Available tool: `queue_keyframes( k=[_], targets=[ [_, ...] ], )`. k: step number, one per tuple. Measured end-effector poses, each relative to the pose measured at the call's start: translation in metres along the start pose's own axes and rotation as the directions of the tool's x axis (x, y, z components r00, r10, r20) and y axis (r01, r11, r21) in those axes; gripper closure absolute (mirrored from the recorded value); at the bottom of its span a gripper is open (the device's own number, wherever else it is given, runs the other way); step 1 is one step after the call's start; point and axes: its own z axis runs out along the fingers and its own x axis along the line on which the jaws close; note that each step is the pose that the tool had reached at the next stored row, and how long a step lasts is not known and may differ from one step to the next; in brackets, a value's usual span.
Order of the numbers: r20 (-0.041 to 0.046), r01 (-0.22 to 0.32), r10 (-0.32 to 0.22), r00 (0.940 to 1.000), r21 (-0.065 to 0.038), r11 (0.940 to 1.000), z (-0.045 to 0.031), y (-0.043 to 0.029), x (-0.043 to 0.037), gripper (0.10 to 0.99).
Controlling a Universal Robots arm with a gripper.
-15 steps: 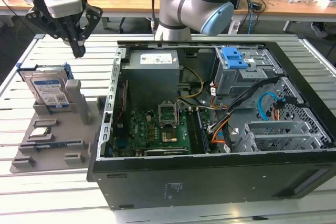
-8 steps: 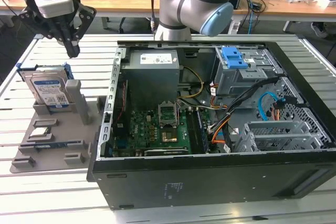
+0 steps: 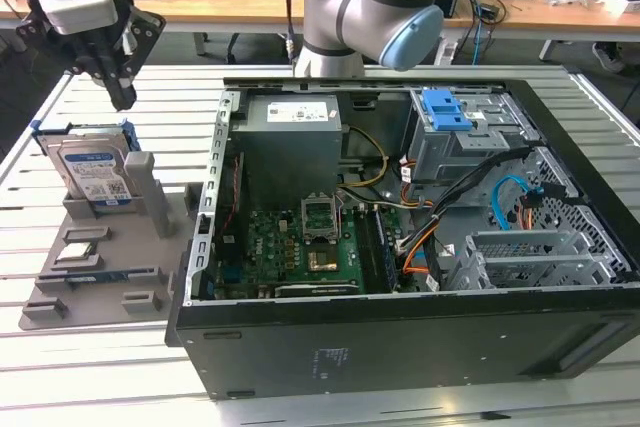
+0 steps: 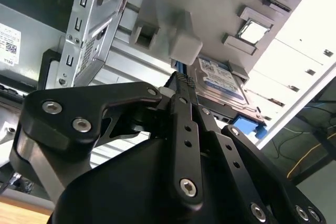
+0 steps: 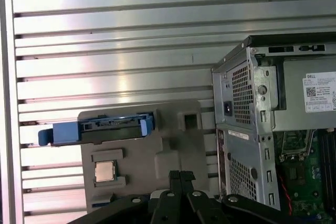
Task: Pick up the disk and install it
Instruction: 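Reach for the disk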
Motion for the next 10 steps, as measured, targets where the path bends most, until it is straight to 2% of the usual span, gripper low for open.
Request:
queue_keyframes(
  k=[10],
  targets=[
    [-0.0001, 0.000, 0.000, 1.0000, 0.000, 1.0000, -0.0007, -0.0019, 0.0259, 0.980]
  ],
)
